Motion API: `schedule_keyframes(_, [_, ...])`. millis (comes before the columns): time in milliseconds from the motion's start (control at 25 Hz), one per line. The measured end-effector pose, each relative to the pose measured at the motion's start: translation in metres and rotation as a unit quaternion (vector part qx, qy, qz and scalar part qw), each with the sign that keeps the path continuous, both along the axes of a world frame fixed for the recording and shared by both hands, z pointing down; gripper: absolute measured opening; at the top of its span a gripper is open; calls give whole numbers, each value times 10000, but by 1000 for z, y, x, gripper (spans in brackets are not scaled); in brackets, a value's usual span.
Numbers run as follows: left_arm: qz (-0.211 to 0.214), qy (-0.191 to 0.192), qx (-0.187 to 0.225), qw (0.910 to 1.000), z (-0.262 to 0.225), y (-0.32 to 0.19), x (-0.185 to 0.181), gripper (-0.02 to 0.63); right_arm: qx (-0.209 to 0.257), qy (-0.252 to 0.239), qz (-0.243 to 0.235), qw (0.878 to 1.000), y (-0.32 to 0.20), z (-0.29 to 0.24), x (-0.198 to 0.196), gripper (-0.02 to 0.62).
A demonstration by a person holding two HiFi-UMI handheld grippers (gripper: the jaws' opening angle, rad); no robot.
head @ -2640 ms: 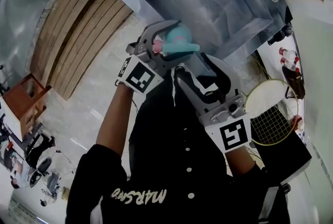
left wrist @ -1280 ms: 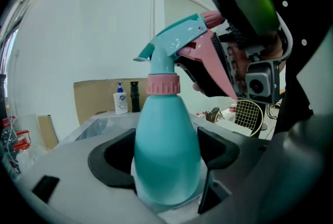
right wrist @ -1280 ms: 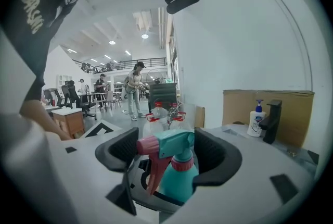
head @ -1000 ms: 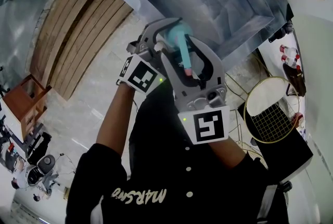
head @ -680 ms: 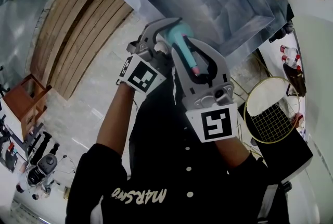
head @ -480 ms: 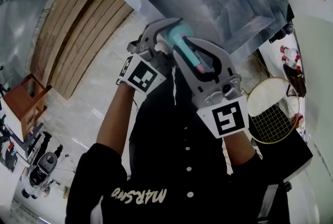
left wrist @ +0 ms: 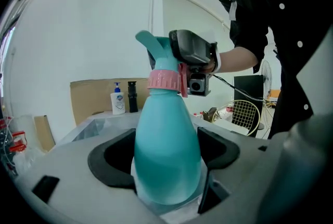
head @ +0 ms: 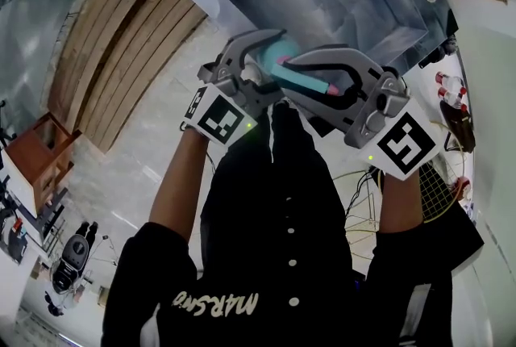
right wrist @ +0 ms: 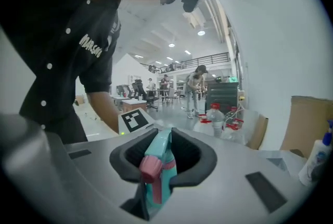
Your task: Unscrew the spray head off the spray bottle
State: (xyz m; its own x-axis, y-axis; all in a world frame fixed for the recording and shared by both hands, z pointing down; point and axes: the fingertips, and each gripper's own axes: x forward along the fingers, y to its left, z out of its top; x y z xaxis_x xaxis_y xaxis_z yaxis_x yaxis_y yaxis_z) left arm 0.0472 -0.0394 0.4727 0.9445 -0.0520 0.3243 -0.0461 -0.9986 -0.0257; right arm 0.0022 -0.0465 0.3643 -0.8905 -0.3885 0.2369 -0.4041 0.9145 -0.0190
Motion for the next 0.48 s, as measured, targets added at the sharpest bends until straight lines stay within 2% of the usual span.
schedule_keyframes(200, [15,-2,-16,10000,0,-1,0,388,28,171,-628,9979,-2,-2,-1,94])
schedule_keyframes(480, [10,-3,-3,10000,1,-2,0,388,98,247,-684,9973,-1,-1,-2,92])
